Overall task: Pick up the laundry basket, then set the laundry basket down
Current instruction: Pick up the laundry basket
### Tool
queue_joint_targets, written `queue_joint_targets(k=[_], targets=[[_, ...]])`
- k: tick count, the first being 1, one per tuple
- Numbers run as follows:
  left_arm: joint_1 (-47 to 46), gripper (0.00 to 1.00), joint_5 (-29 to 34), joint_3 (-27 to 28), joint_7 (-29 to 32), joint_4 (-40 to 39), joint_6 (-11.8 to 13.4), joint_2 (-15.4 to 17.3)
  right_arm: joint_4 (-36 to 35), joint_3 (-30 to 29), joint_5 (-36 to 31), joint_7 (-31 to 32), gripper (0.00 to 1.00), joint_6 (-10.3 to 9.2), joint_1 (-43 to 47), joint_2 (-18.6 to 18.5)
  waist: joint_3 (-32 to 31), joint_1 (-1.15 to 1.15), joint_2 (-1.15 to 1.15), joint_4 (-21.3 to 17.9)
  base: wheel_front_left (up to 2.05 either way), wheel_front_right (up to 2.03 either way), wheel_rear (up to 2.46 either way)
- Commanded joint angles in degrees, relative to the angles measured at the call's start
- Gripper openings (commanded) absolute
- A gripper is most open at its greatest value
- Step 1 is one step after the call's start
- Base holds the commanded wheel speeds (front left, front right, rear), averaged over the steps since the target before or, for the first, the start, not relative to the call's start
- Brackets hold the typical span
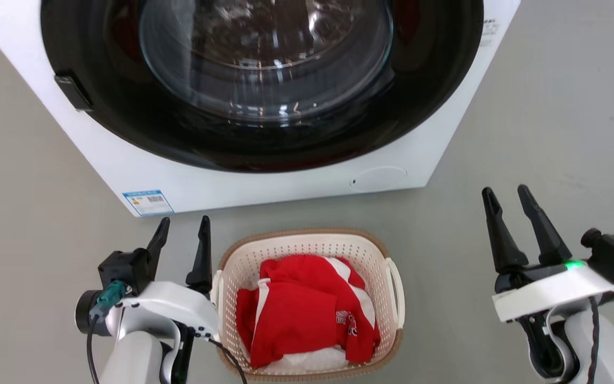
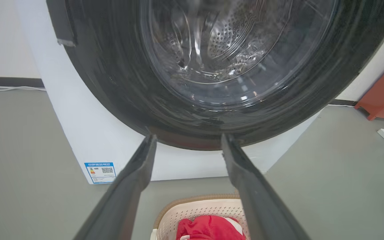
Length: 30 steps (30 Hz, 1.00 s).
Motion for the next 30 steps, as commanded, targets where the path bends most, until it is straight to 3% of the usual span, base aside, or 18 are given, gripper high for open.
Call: queue_joint_targets(k=[1,11,22,30], targets=[[0.6,1.0,-0.3,1.3,-0.4,-2.1,0.3,0.8,-1.1,0.9,-0.5,-0.6,1.0,0.41,0.5,-0.3,-1.3,0.0,0.0,0.4,0.0,0.0,0.0],[5.2,1.0,-1.3,1.5,-0.4,-10.6,0.0,0.8,-1.6,-2.1,-2.5,-0.6,1.0,0.41,2.8,0.5,-5.3,0.0,0.0,-0.1,0.0,0.0,0.0],[8.3,1.0,-1.8,1.1,-0.4,-16.2,3.0,0.8,-2.0,-4.1,-3.9,-0.6,1.0,0.41,4.3,0.9,-6.8,0.0,0.0,-0.3,0.0,0.0,0.0],[8.8,1.0,-1.3,1.0,-0.4,-16.6,3.6,0.8,-2.2,-4.2,-4.3,-0.6,1.0,0.41,4.4,0.9,-6.9,0.0,0.0,-0.6,0.0,0.0,0.0]])
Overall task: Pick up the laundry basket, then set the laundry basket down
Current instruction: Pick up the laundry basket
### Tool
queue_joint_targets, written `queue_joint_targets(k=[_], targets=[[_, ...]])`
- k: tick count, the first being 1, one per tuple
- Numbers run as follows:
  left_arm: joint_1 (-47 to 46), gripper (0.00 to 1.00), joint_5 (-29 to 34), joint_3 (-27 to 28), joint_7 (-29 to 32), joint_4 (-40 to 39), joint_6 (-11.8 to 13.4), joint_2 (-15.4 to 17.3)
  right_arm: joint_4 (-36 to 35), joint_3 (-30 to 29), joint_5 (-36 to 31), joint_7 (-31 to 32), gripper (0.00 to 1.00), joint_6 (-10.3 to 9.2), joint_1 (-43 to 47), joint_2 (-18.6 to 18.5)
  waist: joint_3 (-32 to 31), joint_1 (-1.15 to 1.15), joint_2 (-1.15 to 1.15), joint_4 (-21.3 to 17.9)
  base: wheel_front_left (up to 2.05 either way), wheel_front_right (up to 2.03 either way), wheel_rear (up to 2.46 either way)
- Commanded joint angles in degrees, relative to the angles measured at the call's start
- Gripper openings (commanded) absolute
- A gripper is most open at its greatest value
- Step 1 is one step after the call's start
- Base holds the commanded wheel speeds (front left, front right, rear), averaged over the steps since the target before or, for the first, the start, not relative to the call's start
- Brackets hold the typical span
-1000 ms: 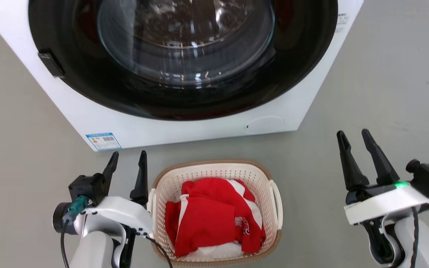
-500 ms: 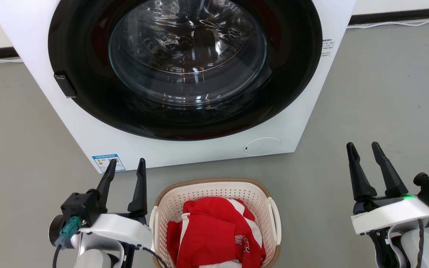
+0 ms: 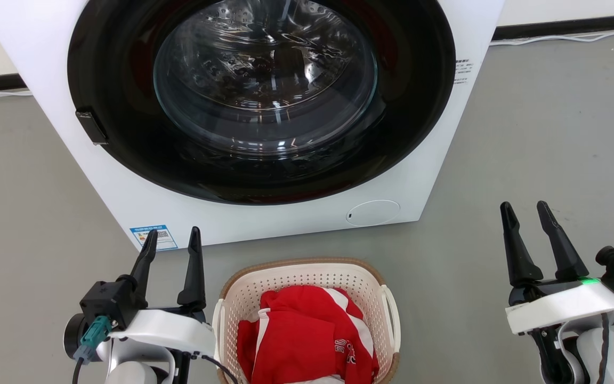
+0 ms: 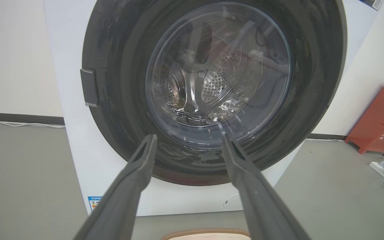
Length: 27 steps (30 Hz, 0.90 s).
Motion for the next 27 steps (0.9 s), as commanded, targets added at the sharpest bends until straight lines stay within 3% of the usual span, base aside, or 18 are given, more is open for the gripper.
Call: queue_joint_targets(k=[1,27], targets=[[-0.5,1.0,0.2,1.6,-0.3,-1.8,0.5,0.6,-1.6,1.0,-0.3,-0.6,1.0,0.41,0.3,-0.5,0.0,0.0,0.0,0.0,0.0,0.0,0.0],[0.1,1.0,0.4,0.8,-0.3,-1.6,1.6,0.6,-1.6,1.0,-0.4,-0.6,1.0,0.41,0.3,-0.9,0.4,0.0,0.0,-0.4,0.0,0.0,0.0]])
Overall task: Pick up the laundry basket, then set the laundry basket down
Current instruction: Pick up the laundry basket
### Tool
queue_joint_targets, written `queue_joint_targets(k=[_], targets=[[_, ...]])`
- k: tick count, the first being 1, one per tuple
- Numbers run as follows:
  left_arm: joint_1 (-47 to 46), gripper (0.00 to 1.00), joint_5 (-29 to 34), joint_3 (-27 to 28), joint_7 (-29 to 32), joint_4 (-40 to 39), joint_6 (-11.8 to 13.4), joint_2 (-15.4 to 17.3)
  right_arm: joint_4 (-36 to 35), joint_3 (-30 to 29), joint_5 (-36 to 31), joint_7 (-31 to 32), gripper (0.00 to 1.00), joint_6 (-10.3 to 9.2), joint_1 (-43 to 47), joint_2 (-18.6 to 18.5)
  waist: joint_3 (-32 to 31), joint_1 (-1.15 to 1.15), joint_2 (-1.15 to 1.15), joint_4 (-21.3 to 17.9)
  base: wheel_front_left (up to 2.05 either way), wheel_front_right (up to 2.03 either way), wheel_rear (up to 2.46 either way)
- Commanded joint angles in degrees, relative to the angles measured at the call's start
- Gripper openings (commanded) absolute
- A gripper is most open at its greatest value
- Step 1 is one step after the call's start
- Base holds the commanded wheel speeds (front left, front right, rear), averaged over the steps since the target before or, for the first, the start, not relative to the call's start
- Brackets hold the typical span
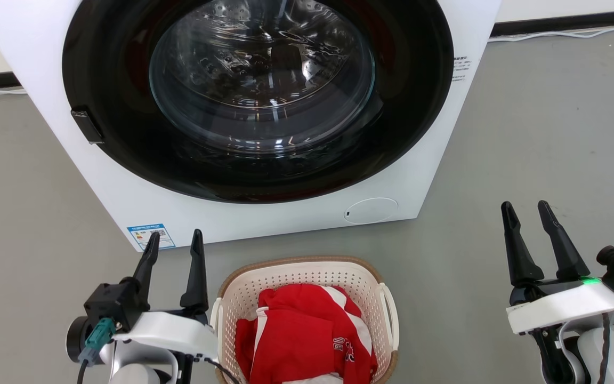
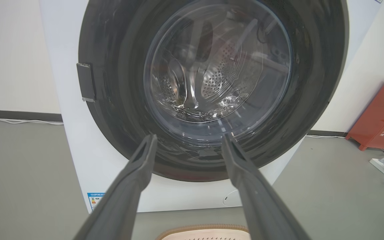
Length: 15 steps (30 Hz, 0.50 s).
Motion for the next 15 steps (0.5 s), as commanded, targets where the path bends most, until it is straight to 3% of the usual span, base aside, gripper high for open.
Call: queue_joint_targets(k=[1,15], targets=[[-0.2,1.0,0.4,1.5,-0.3,-1.5,0.6,0.6,-1.5,1.1,-0.2,-0.6,1.0,0.41,0.3,-0.9,0.0,0.0,0.0,0.0,0.0,0.0,0.0],[-2.1,1.0,0.9,0.2,-0.3,-0.2,1.6,0.6,-1.8,0.8,0.8,-0.6,1.0,0.41,-0.9,-1.8,5.5,0.0,0.0,0.0,0.0,0.0,0.0]])
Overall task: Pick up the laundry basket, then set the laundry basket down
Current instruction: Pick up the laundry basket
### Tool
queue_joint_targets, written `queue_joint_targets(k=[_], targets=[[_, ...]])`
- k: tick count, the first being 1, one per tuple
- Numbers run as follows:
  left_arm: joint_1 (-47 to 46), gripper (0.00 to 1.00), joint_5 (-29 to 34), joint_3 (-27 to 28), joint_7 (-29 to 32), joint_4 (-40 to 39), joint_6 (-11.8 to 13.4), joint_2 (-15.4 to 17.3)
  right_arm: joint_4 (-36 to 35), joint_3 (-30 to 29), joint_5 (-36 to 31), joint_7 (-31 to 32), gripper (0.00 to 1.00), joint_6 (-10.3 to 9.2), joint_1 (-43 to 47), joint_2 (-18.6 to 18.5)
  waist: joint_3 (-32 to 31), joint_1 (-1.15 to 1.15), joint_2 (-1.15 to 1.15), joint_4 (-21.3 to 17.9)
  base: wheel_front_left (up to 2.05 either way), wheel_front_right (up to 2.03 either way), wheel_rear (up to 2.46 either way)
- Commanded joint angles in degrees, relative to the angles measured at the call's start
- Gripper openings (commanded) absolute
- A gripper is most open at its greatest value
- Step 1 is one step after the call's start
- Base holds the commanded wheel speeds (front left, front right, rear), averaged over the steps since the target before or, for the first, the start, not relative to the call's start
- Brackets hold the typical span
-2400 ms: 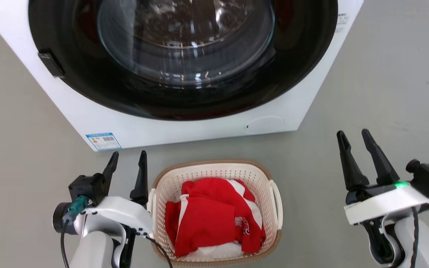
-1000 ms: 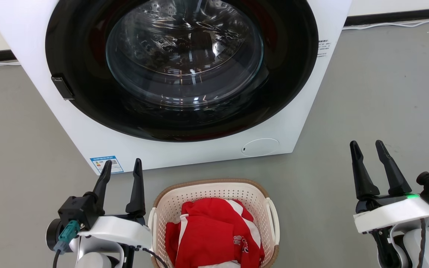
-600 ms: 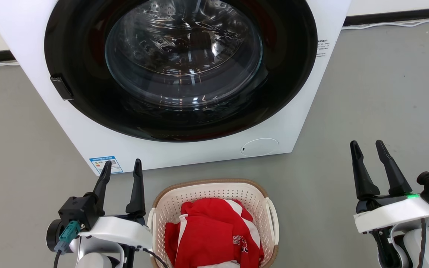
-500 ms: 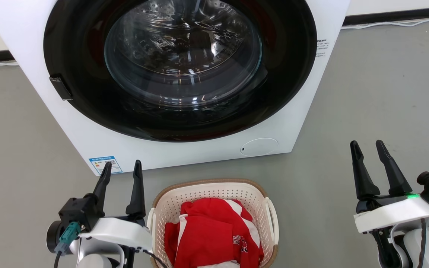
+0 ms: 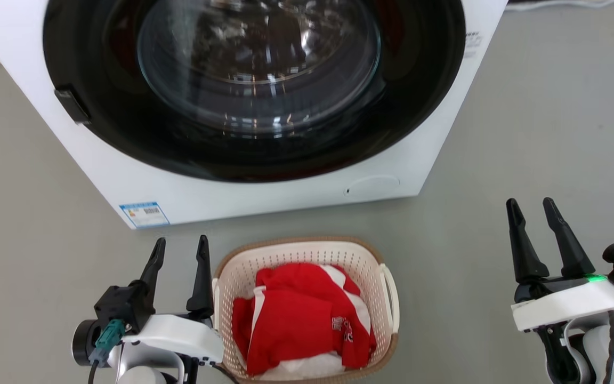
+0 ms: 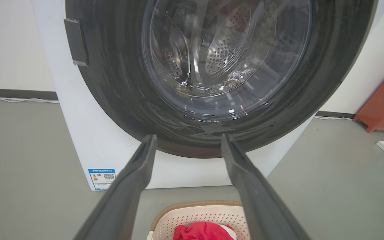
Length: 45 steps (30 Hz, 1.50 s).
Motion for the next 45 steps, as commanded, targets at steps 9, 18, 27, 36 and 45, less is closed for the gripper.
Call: queue_joint_targets(k=[9,18,27,36,45], targets=[[-6.0,1.0,0.2,1.0,-0.3,3.2,1.3,0.6,0.9,1.6,2.6,-0.6,1.0,0.41,-3.4,-2.1,7.5,0.0,0.0,0.0,0.0,0.0,0.0],[-9.2,1.0,0.5,1.8,-0.3,10.5,1.0,0.6,6.1,4.5,4.8,-0.6,1.0,0.41,-6.3,-2.6,11.9,0.0,0.0,0.3,0.0,0.0,0.0],[-14.8,1.0,0.6,3.0,-0.3,21.9,-0.3,0.6,11.2,8.3,7.7,-0.6,1.0,0.41,-10.2,-3.2,17.8,0.0,0.0,1.2,0.0,0.0,0.0],[-21.5,1.0,0.1,2.5,-0.3,29.1,-0.3,0.6,15.8,13.4,10.7,-0.6,1.0,0.41,-14.9,-4.2,25.3,0.0,0.0,1.9,0.0,0.0,0.0],[-27.7,1.0,-1.3,0.5,-0.3,36.1,0.4,0.6,20.9,20.5,13.3,-0.6,1.0,0.41,-19.8,-4.8,31.7,0.0,0.0,3.2,0.0,0.0,0.0]])
